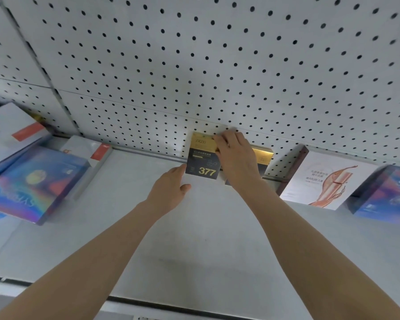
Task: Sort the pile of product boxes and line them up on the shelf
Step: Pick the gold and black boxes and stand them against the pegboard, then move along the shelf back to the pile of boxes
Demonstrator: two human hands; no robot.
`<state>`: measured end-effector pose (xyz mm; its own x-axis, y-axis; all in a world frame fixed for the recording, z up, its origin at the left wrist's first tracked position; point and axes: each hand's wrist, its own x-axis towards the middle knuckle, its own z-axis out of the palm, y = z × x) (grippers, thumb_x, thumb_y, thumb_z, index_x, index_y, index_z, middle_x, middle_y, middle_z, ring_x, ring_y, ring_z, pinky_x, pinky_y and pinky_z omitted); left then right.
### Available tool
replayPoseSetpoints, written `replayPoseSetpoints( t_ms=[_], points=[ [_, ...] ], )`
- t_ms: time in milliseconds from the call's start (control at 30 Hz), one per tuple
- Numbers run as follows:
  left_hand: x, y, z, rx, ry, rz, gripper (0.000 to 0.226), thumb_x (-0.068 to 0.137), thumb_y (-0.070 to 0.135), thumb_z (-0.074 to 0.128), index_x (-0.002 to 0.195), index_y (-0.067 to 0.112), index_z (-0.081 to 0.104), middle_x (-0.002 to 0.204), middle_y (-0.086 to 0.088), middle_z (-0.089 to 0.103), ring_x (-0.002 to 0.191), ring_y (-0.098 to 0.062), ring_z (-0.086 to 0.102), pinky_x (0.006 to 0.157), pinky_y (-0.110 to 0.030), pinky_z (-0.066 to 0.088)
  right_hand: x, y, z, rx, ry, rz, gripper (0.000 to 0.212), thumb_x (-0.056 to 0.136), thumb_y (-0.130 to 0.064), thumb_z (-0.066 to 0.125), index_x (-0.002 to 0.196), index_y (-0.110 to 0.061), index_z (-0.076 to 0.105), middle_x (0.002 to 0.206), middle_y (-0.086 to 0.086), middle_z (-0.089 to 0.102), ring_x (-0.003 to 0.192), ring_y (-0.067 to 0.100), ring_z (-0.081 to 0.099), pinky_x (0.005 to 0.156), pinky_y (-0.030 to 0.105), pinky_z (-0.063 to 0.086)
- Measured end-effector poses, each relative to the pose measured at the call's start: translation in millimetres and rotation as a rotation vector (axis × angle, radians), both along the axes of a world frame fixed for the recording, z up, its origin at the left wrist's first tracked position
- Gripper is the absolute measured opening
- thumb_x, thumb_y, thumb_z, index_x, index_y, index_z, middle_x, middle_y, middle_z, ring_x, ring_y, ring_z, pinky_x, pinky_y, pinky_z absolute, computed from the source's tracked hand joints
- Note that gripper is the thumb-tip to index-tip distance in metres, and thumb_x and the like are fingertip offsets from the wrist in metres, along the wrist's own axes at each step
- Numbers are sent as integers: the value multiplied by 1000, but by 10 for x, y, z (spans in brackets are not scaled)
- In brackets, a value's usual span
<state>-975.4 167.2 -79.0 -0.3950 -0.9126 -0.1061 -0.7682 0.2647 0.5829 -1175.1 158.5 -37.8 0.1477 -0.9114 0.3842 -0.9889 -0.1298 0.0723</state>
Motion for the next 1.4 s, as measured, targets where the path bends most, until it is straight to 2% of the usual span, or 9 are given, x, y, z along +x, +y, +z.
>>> replayPoseSetpoints(
  t_ms=[267,500,633,800,1000,1133,1233,1300,1400],
  points=[
    [185,70,154,-18,-61,-14,57,97,27,51,149,18,29,147,-5,41,128,-24,45,102,-33,37,14,80,190,42,125,-6,42,81,-18,72,120,-8,59,117,12,57,107,33,53,87,41,44],
    [1073,415,348,-220,-135,125,44,96,27,55,138,21,48,143,2,47,131,-20,41,107,-34,36,288,289,330,-19,152,79,31,82,-18,67,111,-5,63,114,15,60,115,38,48,95,48,37],
    [1833,656,393,-381,-236,234,37,92,23,61,128,18,59,131,-1,58,123,-24,50,106,-35,36,832,397,236,-40,41,131,31,80,-14,70,109,-6,66,111,15,61,112,38,50,93,49,36],
    [2868,795,247,-444,-280,343,34,75,11,74,109,12,68,112,-10,66,104,-34,60,93,-43,49,1871,365,50,93,-37,249,38,80,-18,73,116,-10,65,113,10,62,113,32,52,93,45,42],
    [3923,738,136,-378,-382,418,52,75,22,76,122,7,60,127,-21,57,112,-43,55,94,-52,47,3268,-69,33,413,-84,338,59,85,-49,63,134,-18,51,129,9,54,118,32,50,97,41,38],
    [4438,572,124,-428,-451,483,55,80,34,71,127,8,57,131,-23,53,120,-45,49,98,-53,43,3837,-281,-44,659,-41,315,95,75,-82,46,151,-30,22,156,8,23,141,32,22,110,50,27],
    [4701,412,147,-365,-500,531,59,88,48,59,135,14,50,141,-23,43,130,-49,35,105,-57,32,3917,-274,-125,718,53,223,99,72,-91,28,153,-37,7,162,3,2,146,35,6,114,54,17],
    [4819,324,130,-253,-501,561,66,89,56,52,141,17,41,149,-21,33,136,-49,27,108,-56,27,3919,-183,-143,710,78,111,96,75,-89,19,153,-36,6,162,5,4,145,37,11,111,55,22],
    [4881,245,151,-227,-419,602,80,82,62,57,144,18,34,149,-21,32,129,-48,34,103,-56,36,3928,28,-149,678,152,-73,90,81,-84,14,153,-30,8,157,13,17,134,40,29,102,51,31]
  ],
)
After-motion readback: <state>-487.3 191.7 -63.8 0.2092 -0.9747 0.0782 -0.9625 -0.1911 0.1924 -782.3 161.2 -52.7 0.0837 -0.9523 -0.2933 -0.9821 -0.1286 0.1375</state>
